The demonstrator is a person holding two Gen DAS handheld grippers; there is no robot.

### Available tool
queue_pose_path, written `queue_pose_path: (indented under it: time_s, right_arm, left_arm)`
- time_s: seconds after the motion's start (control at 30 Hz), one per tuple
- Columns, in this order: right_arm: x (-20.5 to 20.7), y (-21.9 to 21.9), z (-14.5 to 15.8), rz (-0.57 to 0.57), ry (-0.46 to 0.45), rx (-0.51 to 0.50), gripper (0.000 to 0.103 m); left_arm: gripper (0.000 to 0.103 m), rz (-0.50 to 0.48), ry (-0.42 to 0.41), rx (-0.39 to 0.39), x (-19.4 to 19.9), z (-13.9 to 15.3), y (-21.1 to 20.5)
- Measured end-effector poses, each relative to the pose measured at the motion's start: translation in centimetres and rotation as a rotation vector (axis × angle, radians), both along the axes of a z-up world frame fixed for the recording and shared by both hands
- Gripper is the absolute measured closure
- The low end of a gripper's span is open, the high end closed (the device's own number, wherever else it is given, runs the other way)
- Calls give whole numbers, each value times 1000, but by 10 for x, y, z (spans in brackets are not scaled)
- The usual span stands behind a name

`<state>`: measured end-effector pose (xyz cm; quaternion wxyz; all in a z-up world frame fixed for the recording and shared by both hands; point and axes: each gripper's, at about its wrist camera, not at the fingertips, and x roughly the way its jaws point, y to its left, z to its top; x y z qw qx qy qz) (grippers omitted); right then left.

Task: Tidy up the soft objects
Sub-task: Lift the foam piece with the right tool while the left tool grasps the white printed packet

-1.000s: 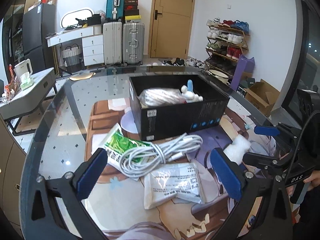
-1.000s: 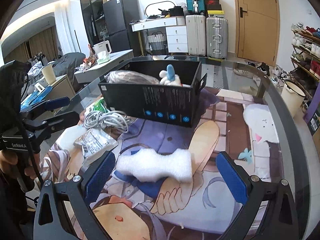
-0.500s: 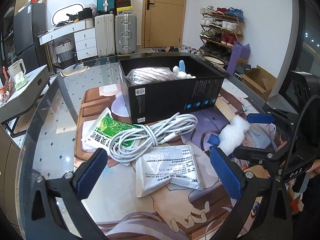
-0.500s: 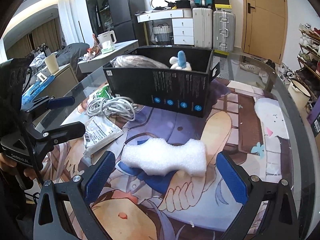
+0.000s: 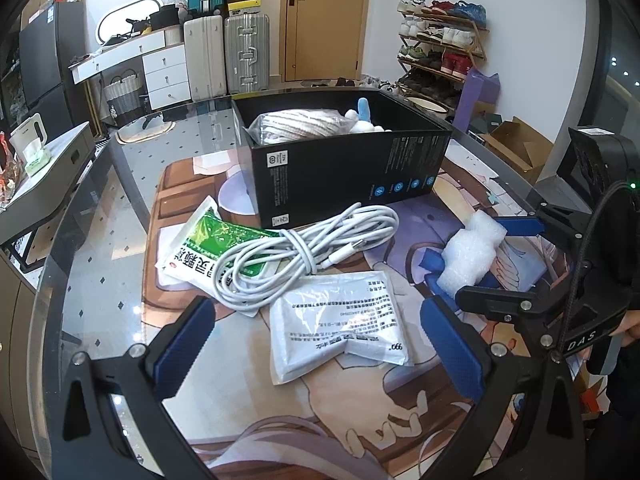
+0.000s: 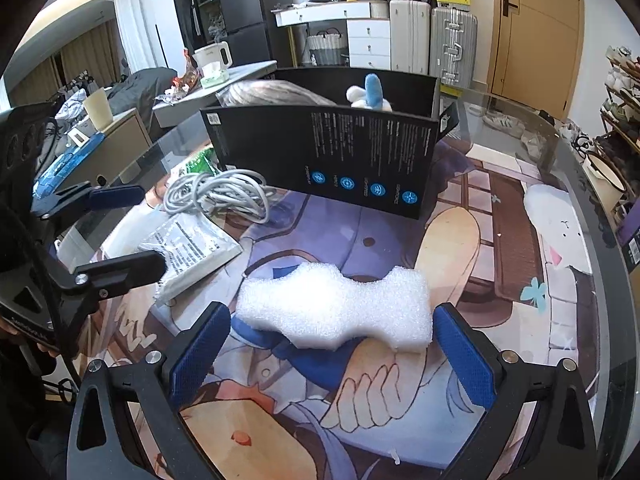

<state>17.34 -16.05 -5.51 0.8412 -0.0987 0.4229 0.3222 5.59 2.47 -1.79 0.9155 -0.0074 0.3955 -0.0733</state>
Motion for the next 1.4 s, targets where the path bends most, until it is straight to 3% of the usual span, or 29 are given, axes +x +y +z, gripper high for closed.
queue_pose_path:
  time_s: [0.4,0.47,0.97,1.2,1.4]
  right_arm:
    - [2,2,0,-5,-4,-11,1]
    - [1,0,2,-4,-20,-6,12]
    - [-12,-13,22,-10,-72,42,12]
    - [-11,-17,23,-16,-72,49,12]
    - [-12,-17,24,-13,-72,52,12]
  left_arm:
    - [0,-24,43,-13,1,-6,-1]
    - [0,-25,47,-21,1,-7,-1]
    - [1,-69,113,-38,2,-15,-9]
    - [4,-88,125,0,6,-17,-20]
    - [20,-79,108,52,7,-16,-27]
